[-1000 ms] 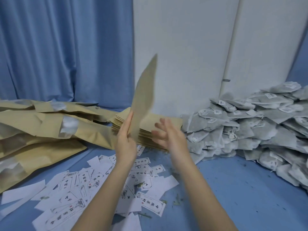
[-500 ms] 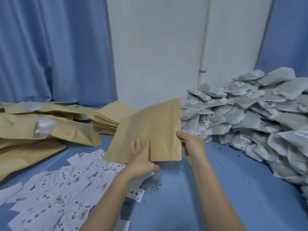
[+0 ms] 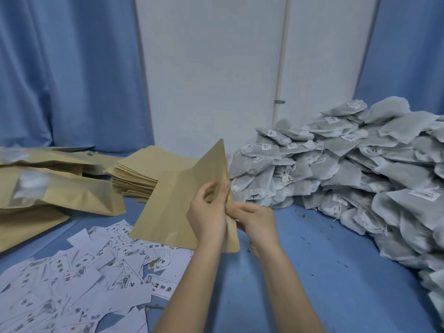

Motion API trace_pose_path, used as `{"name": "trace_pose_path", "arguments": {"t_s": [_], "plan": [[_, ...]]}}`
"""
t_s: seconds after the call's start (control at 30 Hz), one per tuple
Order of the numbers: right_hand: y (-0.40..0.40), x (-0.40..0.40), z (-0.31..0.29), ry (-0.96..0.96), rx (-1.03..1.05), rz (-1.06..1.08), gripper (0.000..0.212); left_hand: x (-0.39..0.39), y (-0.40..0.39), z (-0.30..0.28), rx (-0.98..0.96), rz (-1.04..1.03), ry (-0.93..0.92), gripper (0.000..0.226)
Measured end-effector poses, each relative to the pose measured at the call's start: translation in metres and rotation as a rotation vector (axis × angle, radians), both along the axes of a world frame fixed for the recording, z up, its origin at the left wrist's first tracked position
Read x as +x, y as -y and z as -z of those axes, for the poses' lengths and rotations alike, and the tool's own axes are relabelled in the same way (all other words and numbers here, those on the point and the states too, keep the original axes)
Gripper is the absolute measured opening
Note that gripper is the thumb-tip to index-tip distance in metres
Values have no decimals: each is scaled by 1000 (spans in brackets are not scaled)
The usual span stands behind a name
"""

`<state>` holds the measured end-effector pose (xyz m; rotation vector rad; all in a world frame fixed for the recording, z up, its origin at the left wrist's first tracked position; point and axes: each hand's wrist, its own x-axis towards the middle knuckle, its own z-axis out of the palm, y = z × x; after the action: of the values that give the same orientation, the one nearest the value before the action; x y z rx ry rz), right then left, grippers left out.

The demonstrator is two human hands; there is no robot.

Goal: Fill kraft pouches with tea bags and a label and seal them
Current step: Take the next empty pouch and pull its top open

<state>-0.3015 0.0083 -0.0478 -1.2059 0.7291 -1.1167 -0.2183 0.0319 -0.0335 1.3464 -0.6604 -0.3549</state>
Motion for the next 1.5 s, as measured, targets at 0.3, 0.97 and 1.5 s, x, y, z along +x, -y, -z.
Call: {"name": "trace_pose_path", "arguments": {"t_s": [0.3, 0.97, 1.5], "plan": [[-6, 9, 4, 184, 250, -144, 15, -4, 6, 15, -85, -205, 165, 40], [0, 13, 28, -548, -416, 484, 26, -5, -2, 27, 17, -135, 640, 25], [7, -15, 13, -757, -521, 512, 16, -31, -12, 8, 226, -134, 1103, 37]]}}
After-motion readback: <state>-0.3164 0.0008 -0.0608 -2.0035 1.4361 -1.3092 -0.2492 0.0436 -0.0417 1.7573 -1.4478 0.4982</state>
